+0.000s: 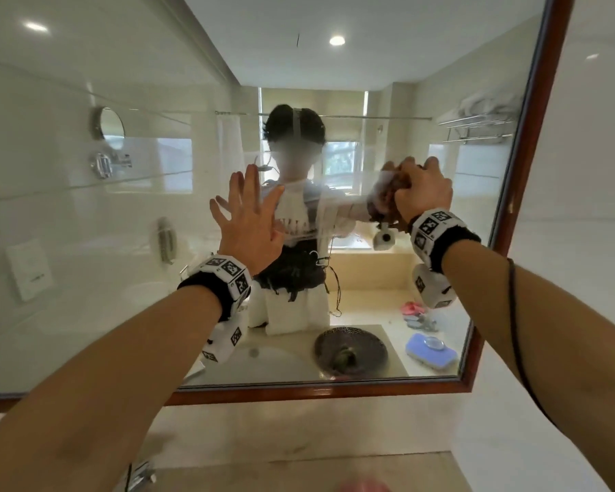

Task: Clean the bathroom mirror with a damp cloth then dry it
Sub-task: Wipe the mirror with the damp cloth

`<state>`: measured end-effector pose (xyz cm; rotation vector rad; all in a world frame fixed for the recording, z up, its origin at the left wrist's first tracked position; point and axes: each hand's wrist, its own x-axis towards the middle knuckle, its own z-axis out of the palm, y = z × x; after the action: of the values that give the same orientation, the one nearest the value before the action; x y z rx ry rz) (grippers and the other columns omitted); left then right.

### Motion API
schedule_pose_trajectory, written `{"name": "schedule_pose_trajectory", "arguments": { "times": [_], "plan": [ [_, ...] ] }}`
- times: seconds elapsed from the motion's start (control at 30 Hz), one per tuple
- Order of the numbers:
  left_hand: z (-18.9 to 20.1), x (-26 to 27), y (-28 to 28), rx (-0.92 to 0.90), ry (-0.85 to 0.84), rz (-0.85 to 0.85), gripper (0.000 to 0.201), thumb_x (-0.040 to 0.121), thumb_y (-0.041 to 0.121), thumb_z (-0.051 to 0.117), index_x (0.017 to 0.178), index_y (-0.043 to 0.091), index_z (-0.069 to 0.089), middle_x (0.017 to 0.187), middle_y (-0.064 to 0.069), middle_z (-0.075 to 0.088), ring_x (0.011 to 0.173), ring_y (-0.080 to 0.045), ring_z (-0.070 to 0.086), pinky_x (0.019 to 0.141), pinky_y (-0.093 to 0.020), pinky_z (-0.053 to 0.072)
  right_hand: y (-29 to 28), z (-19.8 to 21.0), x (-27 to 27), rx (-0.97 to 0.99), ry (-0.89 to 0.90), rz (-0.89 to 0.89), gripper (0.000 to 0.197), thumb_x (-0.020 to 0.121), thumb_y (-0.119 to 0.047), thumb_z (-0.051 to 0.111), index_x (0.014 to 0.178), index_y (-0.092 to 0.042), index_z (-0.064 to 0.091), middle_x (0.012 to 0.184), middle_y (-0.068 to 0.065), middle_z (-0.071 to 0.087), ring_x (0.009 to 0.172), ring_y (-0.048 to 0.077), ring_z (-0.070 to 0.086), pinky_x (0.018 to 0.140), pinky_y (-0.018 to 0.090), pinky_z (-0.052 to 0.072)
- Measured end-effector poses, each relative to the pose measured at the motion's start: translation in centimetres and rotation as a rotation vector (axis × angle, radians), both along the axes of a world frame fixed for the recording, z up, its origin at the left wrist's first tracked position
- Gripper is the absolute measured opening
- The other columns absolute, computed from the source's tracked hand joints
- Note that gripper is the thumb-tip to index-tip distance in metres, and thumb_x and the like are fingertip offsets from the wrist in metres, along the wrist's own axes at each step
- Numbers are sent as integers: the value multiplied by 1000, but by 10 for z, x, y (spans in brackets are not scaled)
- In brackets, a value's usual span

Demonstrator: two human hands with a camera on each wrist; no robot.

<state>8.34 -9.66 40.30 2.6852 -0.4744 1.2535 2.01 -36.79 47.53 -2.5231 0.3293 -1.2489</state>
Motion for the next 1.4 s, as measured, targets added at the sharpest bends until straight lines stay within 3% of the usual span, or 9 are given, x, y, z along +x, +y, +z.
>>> {"name": "schedule_pose_trajectory", "arguments": {
  "times": [0.13, 0.3, 0.6, 0.67, 0.73, 0.83, 1.07, 1.3, 1.4],
  "plan": [
    [-1, -5, -23, 8, 8, -31, 77, 88, 36, 52, 154, 36, 11, 164, -10, -18, 150, -38, -11, 113, -72, 7, -44, -10, -7, 175, -51, -135, 33, 84, -8, 50, 112, -19, 65, 116, 17, 50, 103, 42, 52, 92, 40, 43],
    [3, -7, -27, -12, -11, -49, 72, 91, 37, 53, 153, 36, 16, 164, -10, -15, 151, -37, -9, 113, -70, 4, -24, -22, -4, 266, -66, -140, 41, 91, -9, 44, 129, -16, 56, 128, 17, 45, 106, 41, 51, 96, 40, 41],
    [2, -6, 3, -33, -2, -66, 77, 87, 36, 56, 152, 36, 15, 164, -8, -15, 151, -37, -11, 113, -73, 6, 85, -57, 16, -88, -4, 162, 72, 88, -34, 62, 145, -18, 22, 139, 13, 32, 92, 33, 61, 77, 34, 53],
    [1, -6, 16, -29, 17, -67, 79, 87, 33, 56, 153, 36, 13, 163, -7, -19, 150, -36, -14, 113, -73, 5, 105, -57, 25, -102, -2, 237, 51, 96, -33, 48, 141, -22, 26, 125, 8, 48, 93, 32, 62, 71, 31, 54],
    [0, -3, 31, -24, 25, -54, 79, 87, 34, 57, 153, 36, 13, 163, -6, -20, 150, -35, -16, 113, -73, 5, 117, -55, 31, -150, -17, 239, 39, 99, -33, 42, 135, -22, 34, 111, 1, 51, 97, 28, 60, 64, 23, 46],
    [-1, 5, 44, -21, 26, -22, 78, 89, 41, 59, 153, 38, 13, 163, -6, -20, 150, -36, -16, 111, -74, 6, 117, -49, 28, -354, 39, 188, 50, 88, -16, 62, 134, -16, 42, 129, 9, 43, 101, 29, 56, 75, 30, 49],
    [0, 8, 13, 14, 11, -28, 79, 89, 42, 58, 153, 37, 13, 163, -7, -21, 150, -36, -15, 113, -73, 4, 97, -43, 21, -509, 78, 173, 43, 81, -19, 70, 119, -12, 53, 132, 12, 44, 96, 31, 58, 64, 31, 38],
    [5, 1, -36, 38, -47, -90, 71, 90, 40, 55, 150, 37, 17, 165, -8, -13, 151, -37, -9, 111, -74, 8, 37, -39, 6, -374, 105, 127, 59, 82, -28, 70, 135, -22, 46, 137, 12, 38, 103, 29, 57, 86, 38, 51],
    [2, -4, -54, 50, -56, -76, 69, 91, 41, 52, 150, 34, 19, 165, -10, -14, 151, -37, -9, 112, -73, 9, -5, -34, -4, -192, 58, 83, 52, 82, -16, 67, 131, -24, 51, 135, 16, 39, 98, 39, 59, 92, 44, 49]
  ]
}}
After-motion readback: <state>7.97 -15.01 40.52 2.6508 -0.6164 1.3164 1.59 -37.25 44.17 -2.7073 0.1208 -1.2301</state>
